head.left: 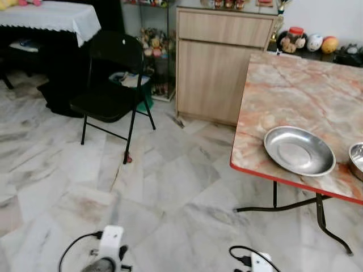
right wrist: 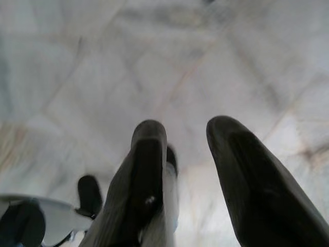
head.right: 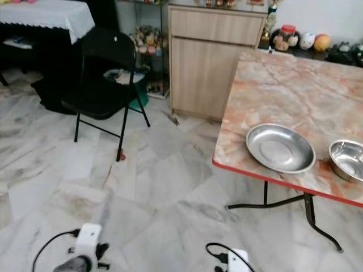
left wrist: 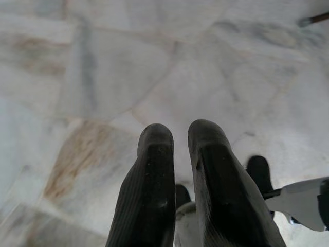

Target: Setting the table

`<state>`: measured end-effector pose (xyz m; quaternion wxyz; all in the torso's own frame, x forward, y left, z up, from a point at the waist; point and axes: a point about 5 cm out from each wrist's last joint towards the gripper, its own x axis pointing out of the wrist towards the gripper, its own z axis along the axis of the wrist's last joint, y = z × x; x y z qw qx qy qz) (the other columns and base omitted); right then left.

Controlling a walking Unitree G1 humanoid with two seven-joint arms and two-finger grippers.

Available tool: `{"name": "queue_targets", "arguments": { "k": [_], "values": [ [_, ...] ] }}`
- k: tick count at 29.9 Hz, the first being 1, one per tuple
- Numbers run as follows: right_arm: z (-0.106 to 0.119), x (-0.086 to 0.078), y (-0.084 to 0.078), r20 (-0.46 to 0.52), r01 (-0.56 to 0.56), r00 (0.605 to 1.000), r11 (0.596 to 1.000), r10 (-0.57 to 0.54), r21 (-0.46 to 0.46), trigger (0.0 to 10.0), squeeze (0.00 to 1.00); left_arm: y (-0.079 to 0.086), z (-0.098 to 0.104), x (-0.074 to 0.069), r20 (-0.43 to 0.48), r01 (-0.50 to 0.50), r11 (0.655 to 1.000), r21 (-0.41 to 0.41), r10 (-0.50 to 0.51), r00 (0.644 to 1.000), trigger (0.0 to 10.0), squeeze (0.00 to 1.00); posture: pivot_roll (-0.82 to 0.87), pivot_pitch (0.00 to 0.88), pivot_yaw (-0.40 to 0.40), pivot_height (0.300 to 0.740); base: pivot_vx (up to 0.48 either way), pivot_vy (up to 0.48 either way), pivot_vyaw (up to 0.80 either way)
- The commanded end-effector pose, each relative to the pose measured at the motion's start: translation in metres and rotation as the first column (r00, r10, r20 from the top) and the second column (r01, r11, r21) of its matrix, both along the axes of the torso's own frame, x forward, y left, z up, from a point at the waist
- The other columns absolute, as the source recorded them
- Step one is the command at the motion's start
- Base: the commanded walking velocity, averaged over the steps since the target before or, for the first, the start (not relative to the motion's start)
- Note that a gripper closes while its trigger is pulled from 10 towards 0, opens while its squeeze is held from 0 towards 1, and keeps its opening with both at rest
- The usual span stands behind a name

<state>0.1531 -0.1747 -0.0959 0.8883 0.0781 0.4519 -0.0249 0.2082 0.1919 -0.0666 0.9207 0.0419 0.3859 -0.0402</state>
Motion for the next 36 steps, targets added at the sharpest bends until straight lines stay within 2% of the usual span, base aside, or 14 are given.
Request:
{"name": "queue_targets", "arguments": {
  "k": [1,14,24,36],
  "values": [
    [-0.0017,-0.003,0.0054,-0.011,-0.004,1.0,1.0,0.004,0.012,10.0,0.0,0.0048,-0.0014,-0.0035,-0.013,0.003,1.0,0.017,-0.003,1.0,10.0,0.0,0.08,0.0,-0.029,0.74,0.0,0.0,-0.68],
    [-0.0015,-0.0028,0.0044,-0.012,-0.019,1.0,1.0,0.019,0.002,10.0,0.0,0.0042,-0.0015,-0.0036,-0.012,0.002,1.0,0.014,-0.002,1.0,10.0,0.0,0.08,0.0,-0.03,0.74,0.0,0.0,-0.64],
    [-0.0029,-0.0062,0.0016,-0.029,-0.011,1.0,1.0,0.011,-0.009,10.0,0.0,0.0065,-0.0012,-0.0037,-0.009,-0.006,1.0,0.021,0.007,1.0,10.0,0.0,0.08,0.0,-0.032,0.74,0.0,0.0,0.0],
    [-0.0029,-0.0064,0.0017,-0.027,-0.012,1.0,1.0,0.011,-0.006,10.0,0.0,0.0067,-0.0011,-0.0037,-0.01,-0.018,1.0,0.002,0.018,1.0,10.0,0.0,0.08,0.0,-0.033,0.74,0.0,-0.253,0.0]
  ]
}}
